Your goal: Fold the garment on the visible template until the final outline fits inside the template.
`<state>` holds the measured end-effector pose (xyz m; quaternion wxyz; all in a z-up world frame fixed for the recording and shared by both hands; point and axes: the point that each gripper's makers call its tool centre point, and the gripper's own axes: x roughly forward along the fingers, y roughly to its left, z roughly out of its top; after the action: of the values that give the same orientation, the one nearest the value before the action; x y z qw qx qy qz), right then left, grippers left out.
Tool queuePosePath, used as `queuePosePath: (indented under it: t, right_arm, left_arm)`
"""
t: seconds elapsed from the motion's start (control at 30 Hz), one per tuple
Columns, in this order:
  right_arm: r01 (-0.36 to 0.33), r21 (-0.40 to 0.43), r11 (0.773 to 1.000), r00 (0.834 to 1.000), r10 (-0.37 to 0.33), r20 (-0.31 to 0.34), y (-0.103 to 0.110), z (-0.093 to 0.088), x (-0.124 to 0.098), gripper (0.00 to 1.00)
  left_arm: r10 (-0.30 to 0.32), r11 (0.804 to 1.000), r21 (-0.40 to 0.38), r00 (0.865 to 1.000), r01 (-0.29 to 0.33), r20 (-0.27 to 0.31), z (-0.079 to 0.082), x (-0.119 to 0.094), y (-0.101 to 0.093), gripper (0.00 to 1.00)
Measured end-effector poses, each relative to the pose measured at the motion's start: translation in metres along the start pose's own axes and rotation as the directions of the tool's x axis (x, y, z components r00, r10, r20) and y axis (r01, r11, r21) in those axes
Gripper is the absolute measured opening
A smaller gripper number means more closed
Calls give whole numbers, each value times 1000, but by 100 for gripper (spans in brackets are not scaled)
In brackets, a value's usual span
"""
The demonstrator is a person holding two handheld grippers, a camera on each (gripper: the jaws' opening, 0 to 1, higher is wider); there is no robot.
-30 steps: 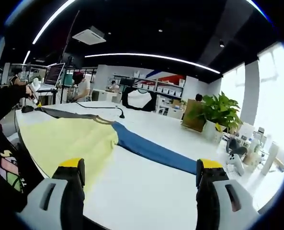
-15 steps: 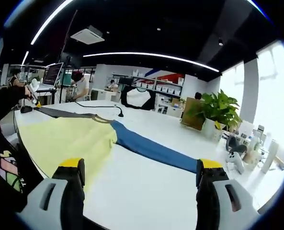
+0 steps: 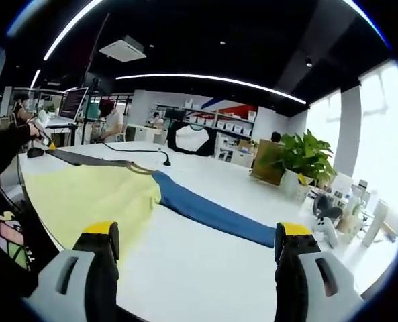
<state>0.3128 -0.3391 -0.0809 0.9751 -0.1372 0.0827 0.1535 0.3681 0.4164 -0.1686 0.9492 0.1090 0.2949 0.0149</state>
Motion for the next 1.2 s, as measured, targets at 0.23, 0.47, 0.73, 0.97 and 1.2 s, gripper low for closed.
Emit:
queuePosePath:
  t: [0.23, 0.47, 0.73, 0.97, 1.2]
  right_arm:
    - [26, -10, 1000, 1000, -26, 5, -7, 6, -6, 100]
    - [25, -12, 1000, 1000, -25, 14, -4, 13, -4, 100]
    - [26, 3, 1000, 1000, -26, 13, -6, 11, -1, 100]
    - [34, 18, 999, 999, -34, 16, -11, 7, -2, 100]
    - [59, 30, 998, 997, -60, 39, -20, 10, -7, 100]
  left_arm:
    - [-26, 996, -84, 984, 41, 175, 18, -24, -24, 34]
    - [-51, 998, -26, 936, 64, 348, 49, -55, -49, 43]
    - [-50, 996, -43, 891, 77, 452, 68, -95, -76, 59]
    - [-68, 994, -39, 859, 101, 507, 76, -119, -104, 72]
    - [-89, 990, -48, 843, 134, 530, 75, -132, -126, 87]
